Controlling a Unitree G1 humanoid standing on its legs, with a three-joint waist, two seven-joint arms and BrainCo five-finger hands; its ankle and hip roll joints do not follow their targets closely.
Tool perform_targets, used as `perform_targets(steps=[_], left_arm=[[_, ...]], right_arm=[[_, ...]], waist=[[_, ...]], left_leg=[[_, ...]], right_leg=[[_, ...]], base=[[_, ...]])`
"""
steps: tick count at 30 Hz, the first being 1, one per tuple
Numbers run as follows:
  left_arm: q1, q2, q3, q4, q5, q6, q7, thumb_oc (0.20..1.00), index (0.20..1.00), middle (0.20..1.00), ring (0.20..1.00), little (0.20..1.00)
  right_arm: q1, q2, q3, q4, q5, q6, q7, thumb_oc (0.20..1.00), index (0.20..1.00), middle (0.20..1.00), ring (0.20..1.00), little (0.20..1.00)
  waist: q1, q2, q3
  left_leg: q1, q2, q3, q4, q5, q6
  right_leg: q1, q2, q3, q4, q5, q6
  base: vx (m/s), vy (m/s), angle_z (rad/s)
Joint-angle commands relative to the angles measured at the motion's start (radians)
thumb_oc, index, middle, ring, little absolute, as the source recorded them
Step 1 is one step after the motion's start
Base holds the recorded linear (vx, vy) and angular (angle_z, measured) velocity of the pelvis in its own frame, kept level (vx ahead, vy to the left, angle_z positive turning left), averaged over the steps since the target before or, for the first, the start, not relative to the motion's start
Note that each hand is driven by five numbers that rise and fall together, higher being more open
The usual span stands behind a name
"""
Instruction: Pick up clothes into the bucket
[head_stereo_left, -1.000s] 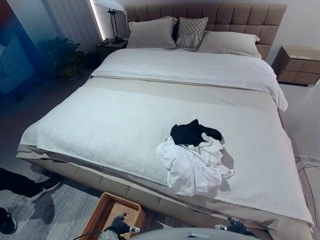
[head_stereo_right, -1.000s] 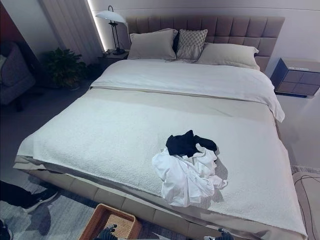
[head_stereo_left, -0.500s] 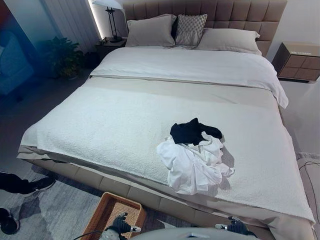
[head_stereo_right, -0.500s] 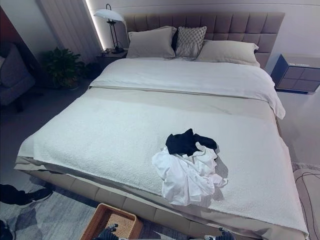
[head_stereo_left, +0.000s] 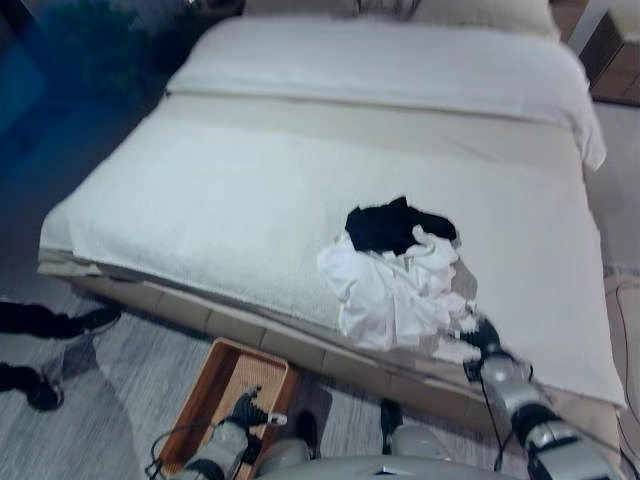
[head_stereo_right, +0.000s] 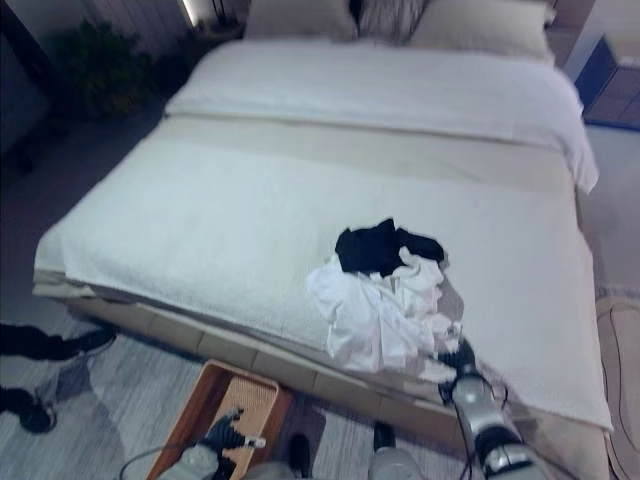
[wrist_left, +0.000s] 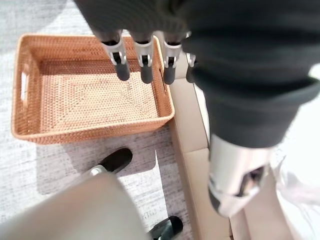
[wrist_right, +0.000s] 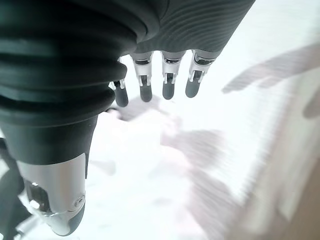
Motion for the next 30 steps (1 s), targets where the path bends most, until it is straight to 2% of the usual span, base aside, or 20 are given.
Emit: perform_targets(steps=[1,2,3,4,6,7,9,11,15,20,30], left_arm=[[-0.071,0.028,-0.020,0.010,-0.054,-0.009,0.049,1.000,1.000,1.000,1.000,1.000],[0.030,0.068,-0.035,-0.194,-0.064,-0.033,0.050,1.000,1.000,1.000,1.000,1.000],[0.095,0.049,-0.045,-0.152,-0.030,-0.036,0.062,1.000,1.000,1.000,1.000,1.000],[0.093,0.048,-0.045,-0.150,-0.030,-0.037,0.062,1.000,1.000,1.000,1.000,1.000],[0.132,0.080,-0.092,-0.346,-0.057,-0.047,0.065,1.000,1.000,1.000,1.000,1.000],[0.098,0.056,-0.082,-0.178,-0.047,-0.044,0.096,1.000,1.000,1.000,1.000,1.000],[0.073,0.040,-0.099,-0.162,-0.067,-0.048,0.111,1.000,1.000,1.000,1.000,1.000],[0.065,0.033,-0.107,-0.158,-0.075,-0.048,0.117,1.000,1.000,1.000,1.000,1.000],[0.051,0.017,-0.147,-0.205,-0.114,-0.054,0.136,1.000,1.000,1.000,1.000,1.000],[0.027,0.007,-0.184,-0.240,-0.127,-0.057,0.145,1.000,1.000,1.000,1.000,1.000],[-0.029,-0.001,-0.226,-0.259,-0.132,-0.071,0.180,1.000,1.000,1.000,1.000,1.000]], right_arm=[[-0.087,0.020,0.061,0.033,-0.023,-0.010,-0.050,1.000,1.000,1.000,1.000,1.000],[-0.081,-0.015,0.047,0.028,-0.021,-0.009,-0.067,1.000,1.000,1.000,1.000,1.000],[-0.129,-0.043,0.041,0.042,-0.039,-0.015,-0.089,1.000,1.000,1.000,1.000,1.000],[-0.131,-0.044,0.041,0.043,-0.039,-0.015,-0.089,1.000,1.000,1.000,1.000,1.000],[-0.191,-0.077,0.055,0.074,-0.029,-0.003,-0.132,1.000,1.000,1.000,1.000,1.000],[-0.267,-0.078,0.069,0.112,-0.022,-0.012,-0.154,1.000,1.000,1.000,1.000,1.000],[-0.332,-0.083,0.086,0.130,-0.011,-0.010,-0.182,1.000,1.000,1.000,1.000,1.000],[-0.362,-0.084,0.098,0.141,-0.008,-0.011,-0.187,1.000,1.000,1.000,1.000,1.000],[-0.515,-0.103,0.161,0.202,-0.029,0.007,-0.199,1.000,1.000,1.000,1.000,1.000],[-0.602,-0.110,0.214,0.228,-0.056,0.020,-0.198,1.000,1.000,1.000,1.000,1.000],[-0.683,-0.086,0.259,0.206,-0.123,0.016,-0.275,1.000,1.000,1.000,1.000,1.000]], waist=[[0.009,-0.089,0.000],[0.028,-0.079,0.018],[0.049,-0.070,0.045],[0.048,-0.070,0.043],[0.061,-0.056,0.070],[0.068,-0.052,0.094],[0.074,-0.047,0.114],[0.079,-0.043,0.124],[0.094,-0.031,0.195],[0.103,-0.026,0.250],[0.108,-0.026,0.302]], left_leg=[[-0.061,-0.057,-0.014,0.055,-0.041,0.024],[-0.075,-0.064,-0.023,0.064,-0.042,0.025],[-0.100,-0.068,-0.034,0.069,-0.033,0.024],[-0.104,-0.068,-0.034,0.068,-0.030,0.024],[-0.127,-0.072,-0.040,0.066,-0.023,0.026],[-0.145,-0.072,-0.038,0.069,-0.020,0.026],[-0.169,-0.073,-0.033,0.075,-0.017,0.027],[-0.180,-0.075,-0.034,0.077,-0.016,0.028],[-0.246,-0.076,-0.038,0.095,-0.001,0.030],[-0.294,-0.081,-0.042,0.112,0.009,0.030],[-0.312,-0.077,-0.053,0.094,0.028,0.027]], right_leg=[[-0.027,-0.062,0.081,0.102,-0.079,0.045],[-0.034,-0.066,0.075,0.105,-0.078,0.046],[-0.057,-0.069,0.069,0.112,-0.076,0.046],[-0.060,-0.069,0.069,0.111,-0.073,0.046],[-0.088,-0.075,0.065,0.119,-0.070,0.048],[-0.114,-0.074,0.075,0.128,-0.072,0.049],[-0.143,-0.076,0.083,0.142,-0.071,0.050],[-0.157,-0.075,0.087,0.149,-0.072,0.049],[-0.235,-0.082,0.091,0.193,-0.068,0.051],[-0.287,-0.085,0.085,0.233,-0.070,0.052],[-0.318,-0.095,0.064,0.245,-0.068,0.060]], base=[[0.00,0.000,0.00],[-0.05,-0.003,0.00],[-0.04,-0.003,-0.04],[-0.06,0.012,0.08],[-0.05,0.023,0.17],[-0.04,0.025,0.12],[-0.02,0.024,0.04],[-0.03,0.024,-0.12],[-0.06,0.019,0.01],[-0.05,0.002,0.03],[-0.01,-0.001,0.03]])
